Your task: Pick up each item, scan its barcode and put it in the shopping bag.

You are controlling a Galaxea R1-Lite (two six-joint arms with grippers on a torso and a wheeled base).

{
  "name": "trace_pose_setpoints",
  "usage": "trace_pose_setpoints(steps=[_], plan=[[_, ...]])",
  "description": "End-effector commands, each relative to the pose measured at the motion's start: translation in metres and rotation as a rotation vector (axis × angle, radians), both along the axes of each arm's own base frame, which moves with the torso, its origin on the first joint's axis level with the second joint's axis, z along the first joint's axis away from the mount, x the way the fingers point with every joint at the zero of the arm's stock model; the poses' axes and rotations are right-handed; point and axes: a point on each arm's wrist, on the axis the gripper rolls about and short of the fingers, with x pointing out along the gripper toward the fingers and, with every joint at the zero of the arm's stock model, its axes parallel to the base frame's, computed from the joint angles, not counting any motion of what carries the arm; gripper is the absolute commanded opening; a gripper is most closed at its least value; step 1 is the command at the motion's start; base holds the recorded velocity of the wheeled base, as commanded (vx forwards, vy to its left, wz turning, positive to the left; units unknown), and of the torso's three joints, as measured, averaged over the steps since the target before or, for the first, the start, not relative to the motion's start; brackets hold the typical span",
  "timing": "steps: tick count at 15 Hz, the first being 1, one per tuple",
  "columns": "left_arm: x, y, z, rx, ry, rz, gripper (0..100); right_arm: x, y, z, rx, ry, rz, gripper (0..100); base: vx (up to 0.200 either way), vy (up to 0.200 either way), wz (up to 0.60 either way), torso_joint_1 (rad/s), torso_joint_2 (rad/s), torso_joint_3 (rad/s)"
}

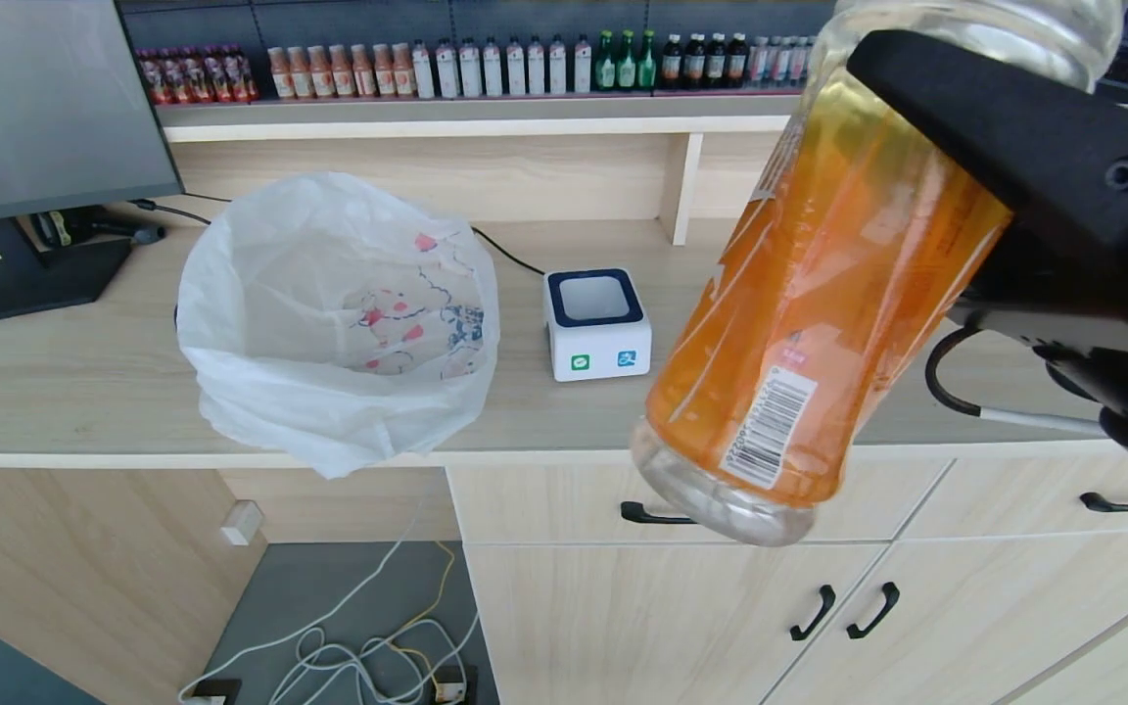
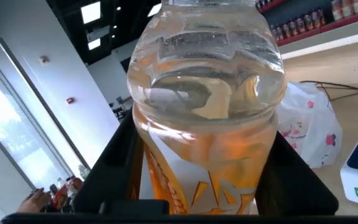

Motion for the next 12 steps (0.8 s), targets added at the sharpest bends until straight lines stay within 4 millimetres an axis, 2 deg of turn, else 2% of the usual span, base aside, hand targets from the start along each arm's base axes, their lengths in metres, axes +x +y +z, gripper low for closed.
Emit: trace_pose_setpoints(steps=[1, 3, 7, 12], plan=[[0.000, 0.000, 0.000, 0.000, 0.000, 0.001, 100, 0.000, 0.010, -0.005, -0.004, 0.029, 0.041, 0, 0.000, 0.000, 0.00, 0.000, 0.00, 0.000], [0.000, 0.000, 0.000, 0.000, 0.000, 0.001, 100, -0.008, 0.015, -0.011, 0.002, 0.046, 0.092, 0, 0.000, 0.000, 0.00, 0.000, 0.00, 0.000], [0.000, 0.000, 0.000, 0.000, 0.000, 0.001, 100, -0.008, 0.041, -0.027, -0.004, 0.044, 0.169, 0, 0.000, 0.000, 0.00, 0.000, 0.00, 0.000], [0.000, 0.000, 0.000, 0.000, 0.000, 0.001, 100, -0.008, 0.042, -0.029, 0.003, 0.045, 0.174, 0, 0.000, 0.000, 0.00, 0.000, 0.00, 0.000]])
